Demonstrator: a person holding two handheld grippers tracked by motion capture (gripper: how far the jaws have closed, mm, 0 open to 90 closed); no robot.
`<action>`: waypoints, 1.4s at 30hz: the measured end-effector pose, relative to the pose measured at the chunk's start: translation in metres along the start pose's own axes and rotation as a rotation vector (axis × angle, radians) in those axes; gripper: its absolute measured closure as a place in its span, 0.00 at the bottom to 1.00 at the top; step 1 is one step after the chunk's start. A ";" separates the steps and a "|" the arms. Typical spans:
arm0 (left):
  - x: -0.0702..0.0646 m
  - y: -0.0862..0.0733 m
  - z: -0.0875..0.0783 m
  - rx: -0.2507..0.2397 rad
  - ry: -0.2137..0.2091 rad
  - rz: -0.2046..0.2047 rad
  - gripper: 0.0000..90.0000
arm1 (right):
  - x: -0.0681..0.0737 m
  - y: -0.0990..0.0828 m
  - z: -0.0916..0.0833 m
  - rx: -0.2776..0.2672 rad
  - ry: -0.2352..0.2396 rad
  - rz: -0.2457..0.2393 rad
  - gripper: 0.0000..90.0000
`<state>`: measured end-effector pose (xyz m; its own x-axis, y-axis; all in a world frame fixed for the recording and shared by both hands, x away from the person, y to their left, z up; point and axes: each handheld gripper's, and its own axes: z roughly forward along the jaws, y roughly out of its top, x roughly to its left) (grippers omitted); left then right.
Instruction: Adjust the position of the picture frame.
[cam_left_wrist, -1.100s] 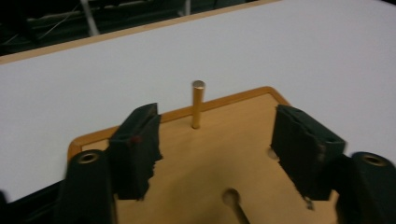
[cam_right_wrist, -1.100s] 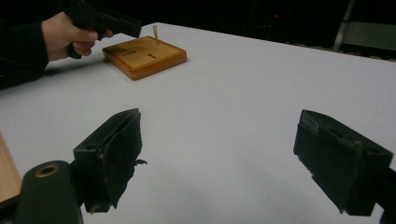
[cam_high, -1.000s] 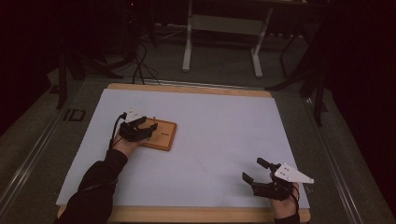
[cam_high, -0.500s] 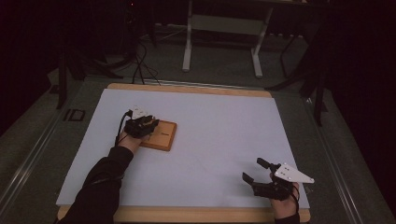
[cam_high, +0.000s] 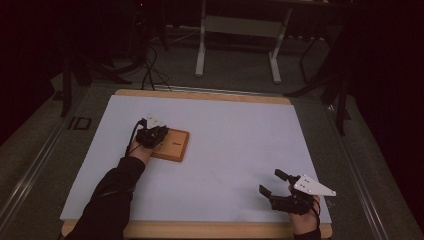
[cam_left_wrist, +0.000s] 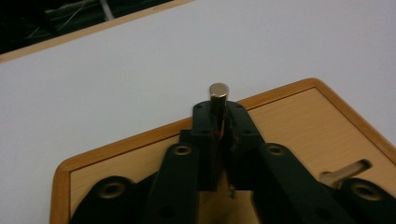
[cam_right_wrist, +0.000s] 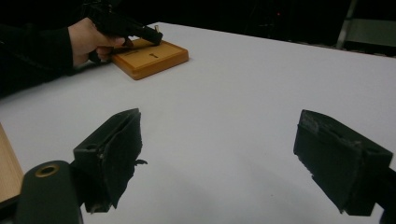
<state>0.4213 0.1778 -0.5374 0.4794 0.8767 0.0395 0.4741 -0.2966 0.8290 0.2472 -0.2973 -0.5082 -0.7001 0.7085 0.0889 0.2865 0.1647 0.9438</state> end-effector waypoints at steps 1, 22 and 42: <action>0.000 0.000 0.000 0.000 0.000 0.002 0.94 | 0.000 0.000 0.000 0.000 0.001 0.000 0.16; -0.009 0.004 -0.022 -0.043 -0.017 0.043 0.95 | -0.002 0.000 -0.001 -0.008 0.005 0.018 0.17; -0.044 0.038 -0.064 -0.160 -0.106 0.112 0.95 | -0.002 0.000 -0.001 -0.012 0.004 0.026 0.17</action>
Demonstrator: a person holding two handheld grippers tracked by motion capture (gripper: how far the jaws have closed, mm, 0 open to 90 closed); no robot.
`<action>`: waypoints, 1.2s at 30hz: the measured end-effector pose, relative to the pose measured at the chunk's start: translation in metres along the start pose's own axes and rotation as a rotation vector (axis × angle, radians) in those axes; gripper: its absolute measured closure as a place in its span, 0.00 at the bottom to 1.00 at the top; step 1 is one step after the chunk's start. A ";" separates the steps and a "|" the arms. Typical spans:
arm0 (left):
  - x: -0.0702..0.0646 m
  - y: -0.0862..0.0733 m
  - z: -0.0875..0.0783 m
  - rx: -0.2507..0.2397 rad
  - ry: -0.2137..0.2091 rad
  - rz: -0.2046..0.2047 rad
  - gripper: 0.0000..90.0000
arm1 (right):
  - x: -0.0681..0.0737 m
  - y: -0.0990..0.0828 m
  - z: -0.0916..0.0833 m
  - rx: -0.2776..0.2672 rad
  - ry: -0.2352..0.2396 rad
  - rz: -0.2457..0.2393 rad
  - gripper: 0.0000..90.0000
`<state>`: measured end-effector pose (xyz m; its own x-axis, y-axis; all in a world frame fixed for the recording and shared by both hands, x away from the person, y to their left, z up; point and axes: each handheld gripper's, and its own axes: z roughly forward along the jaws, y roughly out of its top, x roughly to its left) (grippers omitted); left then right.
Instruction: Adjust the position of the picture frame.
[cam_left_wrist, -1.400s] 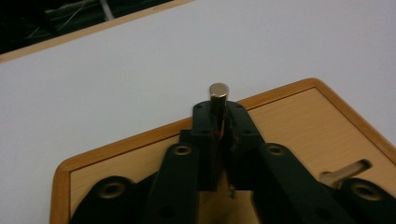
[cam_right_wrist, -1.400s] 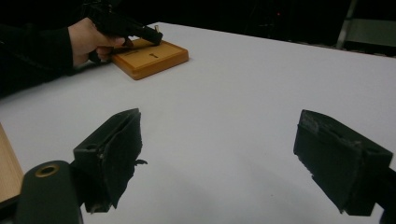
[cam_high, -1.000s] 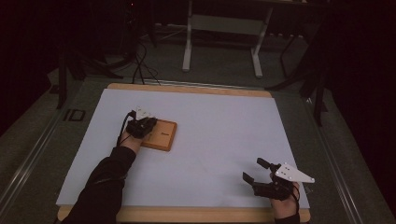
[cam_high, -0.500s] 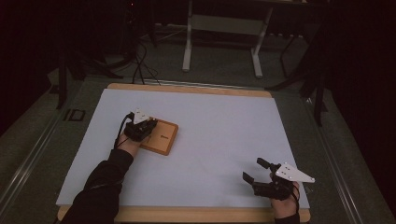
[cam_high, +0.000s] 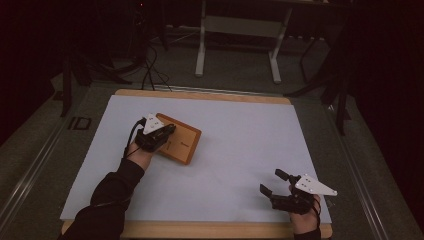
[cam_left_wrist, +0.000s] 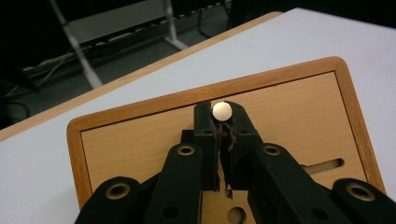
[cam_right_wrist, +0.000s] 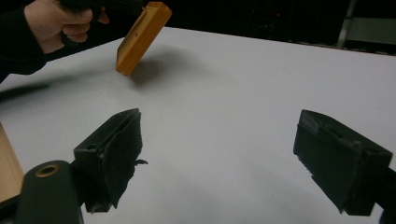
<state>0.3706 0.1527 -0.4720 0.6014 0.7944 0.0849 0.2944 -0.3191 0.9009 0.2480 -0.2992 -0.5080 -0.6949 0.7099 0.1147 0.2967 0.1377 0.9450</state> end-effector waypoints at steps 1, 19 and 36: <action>-0.002 0.002 0.000 0.005 -0.005 0.004 0.95 | 0.000 0.000 0.000 0.001 -0.001 0.000 0.17; -0.058 0.008 0.014 0.032 -0.149 0.022 0.95 | -0.001 0.001 -0.002 -0.015 0.005 -0.001 0.17; -0.096 0.013 0.049 0.087 -0.220 0.089 0.95 | -0.001 0.001 -0.003 -0.016 0.008 0.003 0.17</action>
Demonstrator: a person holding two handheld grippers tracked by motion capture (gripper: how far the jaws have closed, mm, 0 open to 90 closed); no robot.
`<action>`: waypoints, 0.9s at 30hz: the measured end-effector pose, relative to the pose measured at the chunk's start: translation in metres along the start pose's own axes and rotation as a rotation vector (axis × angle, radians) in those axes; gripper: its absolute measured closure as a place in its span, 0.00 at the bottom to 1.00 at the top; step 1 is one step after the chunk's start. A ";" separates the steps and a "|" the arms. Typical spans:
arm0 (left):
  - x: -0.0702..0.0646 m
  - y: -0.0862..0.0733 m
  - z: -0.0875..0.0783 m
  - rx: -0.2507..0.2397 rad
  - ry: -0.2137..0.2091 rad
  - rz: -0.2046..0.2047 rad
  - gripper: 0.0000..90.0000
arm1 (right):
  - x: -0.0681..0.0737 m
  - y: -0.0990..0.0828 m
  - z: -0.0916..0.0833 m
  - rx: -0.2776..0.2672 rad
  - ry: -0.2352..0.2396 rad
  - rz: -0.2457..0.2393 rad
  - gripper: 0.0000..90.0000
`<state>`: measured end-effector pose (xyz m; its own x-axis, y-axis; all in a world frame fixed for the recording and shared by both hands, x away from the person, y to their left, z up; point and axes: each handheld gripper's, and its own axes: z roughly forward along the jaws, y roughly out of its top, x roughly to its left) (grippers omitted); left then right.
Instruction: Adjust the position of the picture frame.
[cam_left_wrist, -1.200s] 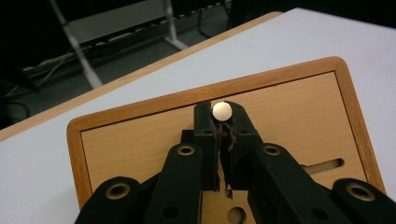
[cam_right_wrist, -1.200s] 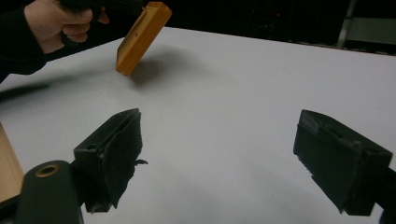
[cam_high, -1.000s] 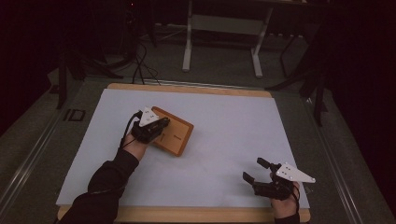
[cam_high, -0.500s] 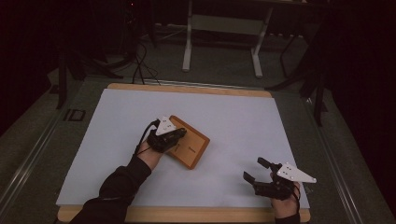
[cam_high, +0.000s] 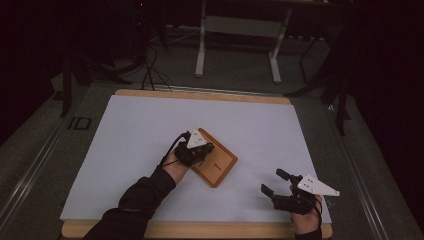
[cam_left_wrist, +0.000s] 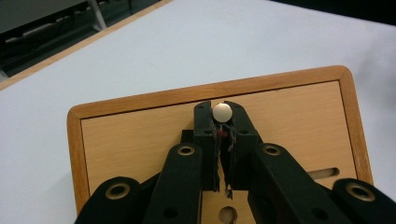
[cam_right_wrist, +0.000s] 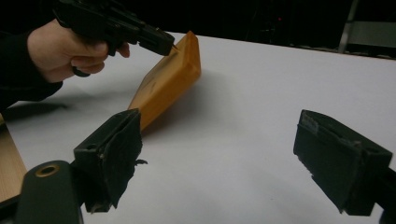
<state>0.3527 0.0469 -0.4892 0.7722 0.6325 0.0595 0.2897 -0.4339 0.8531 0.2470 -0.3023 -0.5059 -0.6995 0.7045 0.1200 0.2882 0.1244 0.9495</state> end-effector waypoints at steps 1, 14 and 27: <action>0.000 0.000 0.000 0.000 0.000 0.000 0.95 | 0.000 0.000 0.000 0.000 0.000 0.000 0.17; 0.003 0.000 0.034 0.056 -0.001 -0.023 0.95 | 0.000 0.000 0.000 0.003 0.006 0.000 0.17; 0.012 -0.003 0.058 0.108 0.008 -0.041 0.95 | 0.000 0.000 0.000 0.001 0.010 0.000 0.17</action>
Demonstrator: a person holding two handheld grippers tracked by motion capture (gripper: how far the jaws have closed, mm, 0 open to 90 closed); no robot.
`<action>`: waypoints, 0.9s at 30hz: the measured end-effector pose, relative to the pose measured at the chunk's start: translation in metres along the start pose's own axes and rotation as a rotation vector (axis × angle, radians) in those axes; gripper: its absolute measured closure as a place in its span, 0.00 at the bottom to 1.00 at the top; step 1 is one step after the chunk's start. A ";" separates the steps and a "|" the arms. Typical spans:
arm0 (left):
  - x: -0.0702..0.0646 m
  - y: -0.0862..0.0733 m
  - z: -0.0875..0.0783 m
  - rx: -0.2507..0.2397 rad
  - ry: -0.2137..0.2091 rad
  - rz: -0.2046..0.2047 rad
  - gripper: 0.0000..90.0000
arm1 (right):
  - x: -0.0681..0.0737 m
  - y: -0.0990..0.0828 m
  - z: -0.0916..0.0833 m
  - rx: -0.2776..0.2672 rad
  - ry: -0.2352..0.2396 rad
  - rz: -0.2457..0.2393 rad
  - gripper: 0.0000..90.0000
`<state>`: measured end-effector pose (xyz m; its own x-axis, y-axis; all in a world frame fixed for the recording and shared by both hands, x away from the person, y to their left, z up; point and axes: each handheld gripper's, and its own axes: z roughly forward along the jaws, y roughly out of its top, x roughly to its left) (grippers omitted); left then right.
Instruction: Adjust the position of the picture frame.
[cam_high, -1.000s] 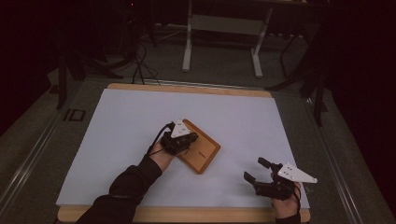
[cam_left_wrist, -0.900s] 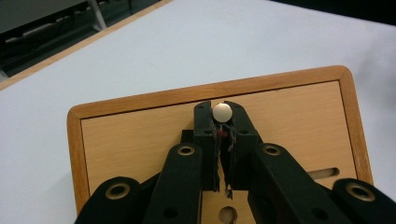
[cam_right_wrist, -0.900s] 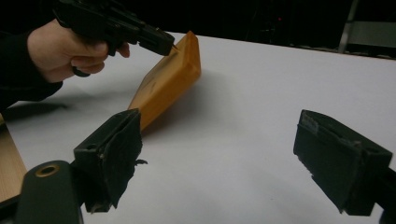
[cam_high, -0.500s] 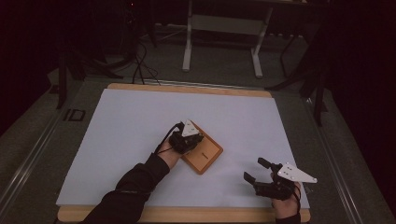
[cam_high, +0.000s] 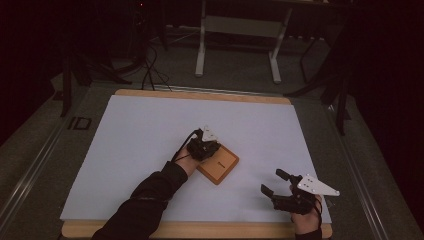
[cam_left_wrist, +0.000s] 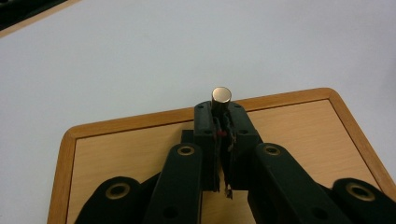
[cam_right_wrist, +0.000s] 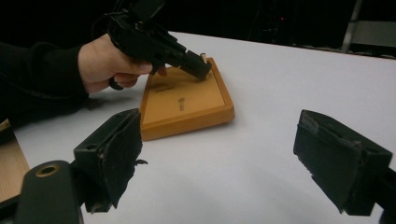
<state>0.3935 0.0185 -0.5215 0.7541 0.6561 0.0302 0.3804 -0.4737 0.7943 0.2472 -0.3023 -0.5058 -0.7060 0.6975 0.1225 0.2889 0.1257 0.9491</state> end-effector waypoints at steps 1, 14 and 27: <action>0.001 0.000 0.002 0.003 -0.005 -0.004 0.95 | 0.000 0.000 0.000 0.000 0.000 0.000 0.17; 0.004 -0.001 0.006 0.012 -0.024 -0.011 0.95 | 0.001 0.000 0.001 0.005 0.004 -0.001 0.17; 0.011 -0.008 -0.012 0.022 0.013 0.016 0.99 | 0.001 0.000 0.001 0.009 0.001 0.000 0.17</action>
<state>0.3918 0.0365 -0.5204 0.7533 0.6556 0.0512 0.3796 -0.4971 0.7803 0.2477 -0.3010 -0.5064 -0.7066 0.6970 0.1224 0.2943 0.1321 0.9465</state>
